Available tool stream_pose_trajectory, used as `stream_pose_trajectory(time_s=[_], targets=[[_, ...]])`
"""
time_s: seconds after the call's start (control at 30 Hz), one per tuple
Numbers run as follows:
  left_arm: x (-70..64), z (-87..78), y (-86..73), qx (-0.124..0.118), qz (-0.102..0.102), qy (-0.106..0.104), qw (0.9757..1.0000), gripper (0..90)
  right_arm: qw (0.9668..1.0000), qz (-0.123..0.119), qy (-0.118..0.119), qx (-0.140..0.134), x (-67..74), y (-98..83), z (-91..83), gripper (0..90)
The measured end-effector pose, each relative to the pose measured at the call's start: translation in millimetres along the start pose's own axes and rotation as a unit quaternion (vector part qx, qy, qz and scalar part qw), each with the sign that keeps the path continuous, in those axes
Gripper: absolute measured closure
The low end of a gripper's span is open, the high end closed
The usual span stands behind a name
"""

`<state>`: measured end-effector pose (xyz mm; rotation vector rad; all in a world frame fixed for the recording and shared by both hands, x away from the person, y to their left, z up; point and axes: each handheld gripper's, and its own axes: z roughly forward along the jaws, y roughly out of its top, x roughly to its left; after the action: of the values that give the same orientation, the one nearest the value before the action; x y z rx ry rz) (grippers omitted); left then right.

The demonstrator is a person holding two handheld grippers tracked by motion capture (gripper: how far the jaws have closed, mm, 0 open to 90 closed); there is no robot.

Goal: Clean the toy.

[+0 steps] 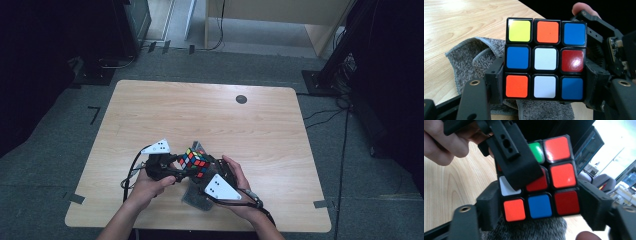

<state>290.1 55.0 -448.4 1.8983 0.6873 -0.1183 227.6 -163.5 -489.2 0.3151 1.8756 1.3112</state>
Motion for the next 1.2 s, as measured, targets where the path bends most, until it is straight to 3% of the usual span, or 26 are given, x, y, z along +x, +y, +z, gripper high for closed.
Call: stream_pose_trajectory(time_s=[0.1, 0.2, 0.3, 0.4, 0.47, 0.57, 0.7, 0.8, 0.9, 1.03, 1.1, 1.2], targets=[[0.9, -2.2, 0.3, -0.005, -0.002, -0.014, 0.9999, 31.9, 0.9999, -0.015, -0.001, -0.004, 0.6, 0.5, -2.0, 33.5], [1.8, -9.7, 3.2, -0.037, -0.005, -0.021, 0.9991, 26.9, 1.0, 0.002, 0.006, 0.003, -3.5, 0.1, -4.3, 34.0], [4.6, -18.6, 4.2, -0.061, -0.003, -0.007, 0.9981, 23.2, 0.9997, 0.021, 0.003, 0.016, -8.8, -4.9, -5.0, 34.2], [8.1, -22.0, 2.3, -0.068, 0.007, 0.016, 0.9975, 19.9, 0.9979, 0.06, -0.004, 0.026, -18.6, -9.5, -6.7, 34.2], [7.4, -22.1, 1.0, -0.067, 0.023, 0.029, 0.9971, 18.2, 0.996, 0.085, -0.011, 0.028, -26.2, -10.5, -9.0, 34.3], [0.6, -21.1, -0.4, -0.066, 0.07, 0.044, 0.9944, 17.8, 0.9923, 0.119, -0.016, 0.028, -35.9, -9.7, -13.6, 34.3], [-6.5, -19.2, -1.7, -0.07, 0.109, 0.069, 0.9892, 17.4, 0.9836, 0.178, -0.006, 0.029, -47.9, -8.1, -19.6, 34.3], [-11.5, -15.8, -4.1, -0.067, 0.142, 0.094, 0.9831, 17.5, 0.9765, 0.213, 0.004, 0.031, -55.0, -4.3, -23.7, 34.3], [-17.3, -10.4, -6.9, -0.065, 0.172, 0.102, 0.9778, 17.9, 0.9694, 0.244, 0.012, 0.025, -60.5, 2.4, -27.5, 34.3], [-23.5, -2.1, -10.9, -0.057, 0.207, 0.124, 0.9688, 17.9, 0.9594, 0.28, 0.024, 0.023, -63.5, 8.7, -30.4, 34.3], [-26.3, 1.8, -13.8, -0.057, 0.234, 0.138, 0.9607, 18.0, 0.9543, 0.295, 0.034, 0.029, -64.1, 9.7, -30.3, 34.3], [-28.7, 5.9, -18.1, -0.074, 0.275, 0.153, 0.9462, 18.6, 0.9489, 0.31, 0.047, 0.033, -63.1, 11.1, -29.2, 34.2]])
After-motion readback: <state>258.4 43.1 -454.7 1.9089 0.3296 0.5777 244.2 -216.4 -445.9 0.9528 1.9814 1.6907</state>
